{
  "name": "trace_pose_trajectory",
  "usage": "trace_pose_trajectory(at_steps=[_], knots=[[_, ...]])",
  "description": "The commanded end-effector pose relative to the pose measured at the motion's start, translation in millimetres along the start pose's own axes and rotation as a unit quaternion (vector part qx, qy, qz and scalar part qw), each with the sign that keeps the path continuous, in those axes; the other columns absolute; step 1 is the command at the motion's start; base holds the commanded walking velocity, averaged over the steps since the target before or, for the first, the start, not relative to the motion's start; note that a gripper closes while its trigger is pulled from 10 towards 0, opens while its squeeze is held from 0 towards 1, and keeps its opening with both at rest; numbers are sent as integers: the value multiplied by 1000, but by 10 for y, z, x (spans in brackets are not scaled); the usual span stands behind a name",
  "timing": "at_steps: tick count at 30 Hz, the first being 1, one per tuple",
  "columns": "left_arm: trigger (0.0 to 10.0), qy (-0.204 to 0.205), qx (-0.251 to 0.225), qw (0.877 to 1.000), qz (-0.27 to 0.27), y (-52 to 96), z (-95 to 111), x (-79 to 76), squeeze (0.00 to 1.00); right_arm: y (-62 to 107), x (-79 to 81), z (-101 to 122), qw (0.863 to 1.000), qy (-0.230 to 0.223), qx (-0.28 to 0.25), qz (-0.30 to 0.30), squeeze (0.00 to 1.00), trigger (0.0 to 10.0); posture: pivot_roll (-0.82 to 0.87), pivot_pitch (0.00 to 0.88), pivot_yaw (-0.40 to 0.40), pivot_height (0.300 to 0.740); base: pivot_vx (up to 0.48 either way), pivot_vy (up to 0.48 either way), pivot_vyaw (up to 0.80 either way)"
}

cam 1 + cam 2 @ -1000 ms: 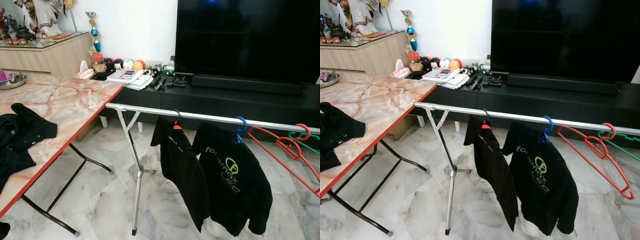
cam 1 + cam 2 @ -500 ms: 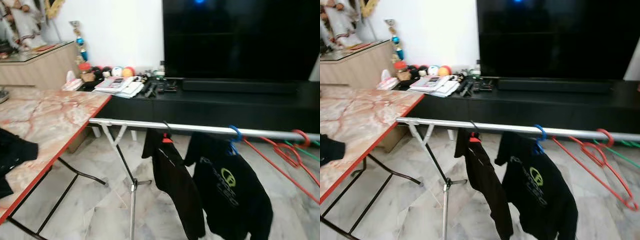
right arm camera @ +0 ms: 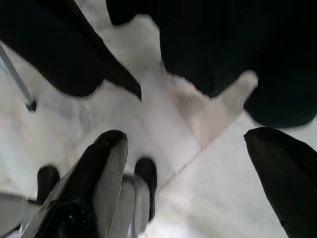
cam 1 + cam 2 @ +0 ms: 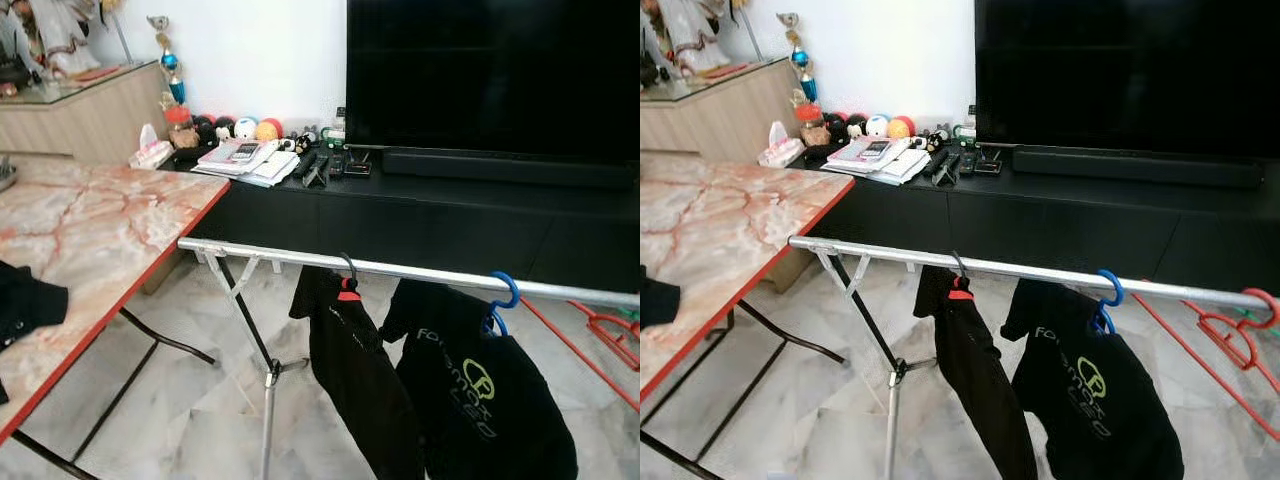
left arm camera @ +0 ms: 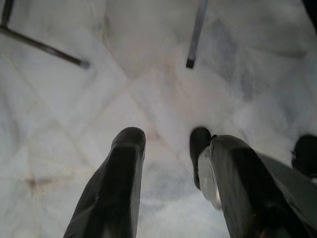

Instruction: Hang hanger

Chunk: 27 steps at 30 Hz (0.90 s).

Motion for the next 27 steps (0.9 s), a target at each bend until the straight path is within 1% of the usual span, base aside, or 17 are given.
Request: trace_pose_trajectory(at_steps=[1,2,4,5,8,9,10,11,12,14,15,17,18,23,24,25,27], knots=[[10000,-9,4,1000,1,6,-36,32,0,-20,64,110,1000,-12,-22,6,0,10000,-44,0,18,740,0,0,0],[10000,-9,4,1000,1,6,-36,32,0,-20,64,110,1000,-12,-22,6,0,10000,-44,0,18,740,0,0,0],[10000,-11,5,1000,-1,9,-51,13,0,-47,230,250,998,-18,-53,21,0,10000,-52,0,9,740,0,0,0],[10000,-10,6,1000,-3,11,-60,-4,0,-44,308,402,995,-20,-92,27,0,10000,-51,0,5,740,0,0,0],[10000,-10,6,1000,-4,12,-66,-12,0,-35,319,477,993,-24,-112,29,0,10000,-50,0,4,740,0,0,0],[10000,-13,7,1000,-6,14,-75,-22,0,18,305,719,984,-31,-172,43,0,10000,-60,0,-1,740,0,0,0],[10000,-13,7,1000,-6,15,-76,-25,0,56,290,831,978,-34,-201,50,0,10000,-61,0,-1,740,0,0,0],[10000,-13,7,1000,-6,15,-76,-25,0,56,290,831,978,-34,-201,50,0,10000,-61,0,-1,740,0,0,0],[10000,-13,7,1000,-6,15,-77,-25,0,128,248,984,968,-36,-244,57,0,10000,-63,0,-5,740,0,0,0],[10000,-12,6,1000,-6,15,-75,-23,0,191,204,1086,959,-41,-275,59,0,10000,-64,0,-6,740,0,0,0],[10000,-12,6,1000,-5,14,-71,-20,0,303,173,1231,944,-42,-321,61,0,10000,-68,0,-6,740,0,0,0],[10000,-12,6,1000,-5,14,-70,-19,0,348,166,1278,939,-41,-337,62,0,10000,-68,0,-6,740,0,0,0],[10000,-13,6,1000,-5,13,-67,-14,0,564,213,1481,917,-32,-391,67,0,10000,-73,0,-5,740,0,0,0],[10000,-15,6,1000,-5,12,-65,-11,0,757,280,1616,901,-27,-427,73,0,10000,-73,0,-5,740,0,0,0],[10000,-17,6,1000,-5,12,-65,-11,0,860,327,1662,893,-23,-443,75,0,10000,-76,0,-5,740,0,0,0],[10000,-19,6,1000,-6,13,-67,-17,0,1074,413,1729,876,1,-476,79,0,10000,-74,0,-5,740,0,0,0],[10000,-22,6,1000,-7,15,-74,-23,0,1217,433,1800,863,8,-500,75,0,10000,-76,0,-2,740,0,0,0]])
Point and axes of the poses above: a point about 5 cm out from each wrist's last joint towards the gripper, its own y axis pointing back from the gripper into the wrist, its own z axis along the axis of the wrist's last joint, x = y × z, the point moved 6 cm from there along -y, pointing out of the wrist towards the gripper, and after that the axes turned 11 degrees about -y, right-handed, at the moved point
